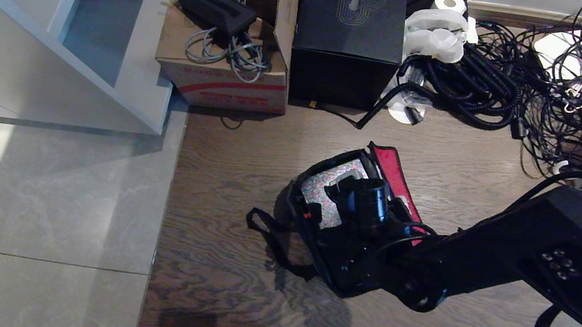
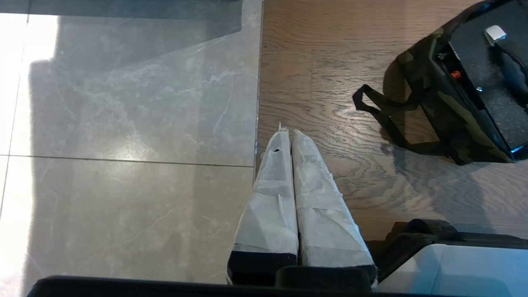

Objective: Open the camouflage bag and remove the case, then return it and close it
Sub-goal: Place the black box back, then close the top of the storage box

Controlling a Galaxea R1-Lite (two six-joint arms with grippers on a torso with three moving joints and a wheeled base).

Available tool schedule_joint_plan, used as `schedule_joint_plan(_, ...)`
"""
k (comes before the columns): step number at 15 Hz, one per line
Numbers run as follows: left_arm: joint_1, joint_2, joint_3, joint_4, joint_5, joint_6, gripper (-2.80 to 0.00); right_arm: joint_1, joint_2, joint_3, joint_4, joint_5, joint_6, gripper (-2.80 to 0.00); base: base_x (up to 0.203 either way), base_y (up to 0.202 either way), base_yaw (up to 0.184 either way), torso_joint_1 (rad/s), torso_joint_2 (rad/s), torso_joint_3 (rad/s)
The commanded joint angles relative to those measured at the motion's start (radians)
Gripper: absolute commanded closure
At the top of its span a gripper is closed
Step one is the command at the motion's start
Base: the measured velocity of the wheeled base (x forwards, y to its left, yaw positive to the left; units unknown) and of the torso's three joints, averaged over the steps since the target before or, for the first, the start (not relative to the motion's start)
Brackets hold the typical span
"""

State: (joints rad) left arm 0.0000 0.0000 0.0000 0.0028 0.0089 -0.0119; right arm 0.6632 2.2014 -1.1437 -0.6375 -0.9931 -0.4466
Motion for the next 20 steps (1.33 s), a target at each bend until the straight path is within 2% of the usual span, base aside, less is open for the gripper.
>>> schedule_joint_plan(1, 0.000, 0.000, -0.001, 0.000, 0.000, 0.000, 0.00, -0.001, -0.074, 0.065, 0.010, 0.021, 0.004, -2.80, 0.000, 0.000, 0.000, 0.000, 0.00, 0.000)
schedule_joint_plan(4, 0.000, 0.000, 0.000, 0.000, 0.000, 0.000, 0.00, -0.015, -0.163, 0.131, 0.124, 0.081, 0.096, -2.80, 0.000, 0.000, 0.000, 0.000, 0.00, 0.000)
schedule_joint_plan(5, 0.000, 0.000, 0.000, 0.000, 0.000, 0.000, 0.00, -0.021, -0.179, 0.146, 0.163, 0.151, 0.151, -2.80, 0.000, 0.000, 0.000, 0.000, 0.00, 0.000)
schedule_joint_plan(9, 0.000, 0.000, -0.002, 0.000, 0.000, 0.000, 0.00, -0.035, -0.237, 0.212, 0.306, 0.724, 0.515, -2.80, 0.000, 0.000, 0.000, 0.000, 0.00, 0.000)
schedule_joint_plan(10, 0.000, 0.000, 0.000, 0.000, 0.000, 0.000, 0.00, -0.048, -0.245, 0.251, 0.354, 0.781, 0.568, -2.80, 0.000, 0.000, 0.000, 0.000, 0.00, 0.000)
schedule_joint_plan(12, 0.000, 0.000, 0.000, 0.000, 0.000, 0.000, 0.00, -0.056, -0.216, 0.275, 0.356, 0.802, 0.571, -2.80, 0.000, 0.000, 0.000, 0.000, 0.00, 0.000)
schedule_joint_plan(15, 0.000, 0.000, 0.000, 0.000, 0.000, 0.000, 0.00, -0.056, -0.127, 0.271, 0.232, 0.806, 0.517, -2.80, 0.000, 0.000, 0.000, 0.000, 0.00, 0.000)
schedule_joint_plan(20, 0.000, 0.000, 0.000, 0.000, 0.000, 0.000, 0.00, -0.056, -0.031, 0.272, 0.185, 0.824, 0.480, -2.80, 0.000, 0.000, 0.000, 0.000, 0.00, 0.000)
